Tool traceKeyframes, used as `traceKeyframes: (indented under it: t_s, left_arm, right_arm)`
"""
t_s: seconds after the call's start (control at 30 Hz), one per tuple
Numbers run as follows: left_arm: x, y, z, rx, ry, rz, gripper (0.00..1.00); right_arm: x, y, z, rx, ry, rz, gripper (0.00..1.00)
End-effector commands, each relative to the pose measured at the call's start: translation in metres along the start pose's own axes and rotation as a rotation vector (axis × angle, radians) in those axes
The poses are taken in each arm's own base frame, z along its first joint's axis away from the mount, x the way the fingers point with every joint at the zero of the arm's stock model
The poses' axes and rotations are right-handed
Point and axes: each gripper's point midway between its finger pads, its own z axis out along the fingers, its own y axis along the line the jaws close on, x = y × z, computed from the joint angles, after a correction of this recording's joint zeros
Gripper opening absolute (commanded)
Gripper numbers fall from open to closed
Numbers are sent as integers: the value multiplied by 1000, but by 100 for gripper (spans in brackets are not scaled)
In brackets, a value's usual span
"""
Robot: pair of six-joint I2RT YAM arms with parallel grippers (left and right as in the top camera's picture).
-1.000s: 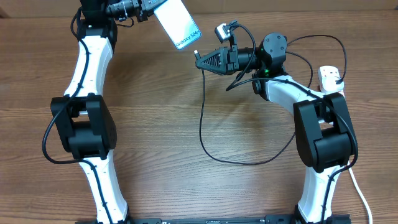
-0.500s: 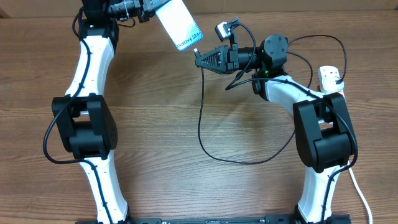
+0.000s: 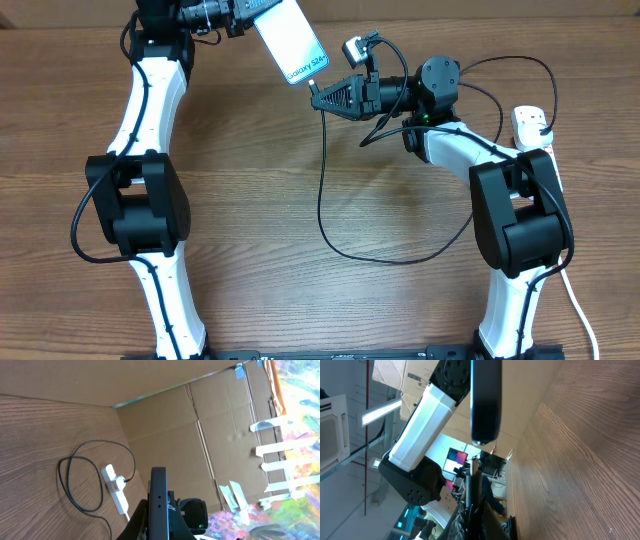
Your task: Plug charger to phone and switch on socket
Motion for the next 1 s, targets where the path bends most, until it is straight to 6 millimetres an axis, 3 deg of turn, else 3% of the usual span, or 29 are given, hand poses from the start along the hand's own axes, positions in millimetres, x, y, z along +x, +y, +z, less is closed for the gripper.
traceKeyframes:
  t_s: [0.0, 0.97]
  left_arm:
    - [6, -11, 3, 23, 42, 16, 4]
    - [9, -13, 7, 27, 55, 8, 4]
  right_arm:
    - [-5, 8, 2, -6, -11, -25, 4]
    - [-5, 7, 2, -6, -15, -25, 4]
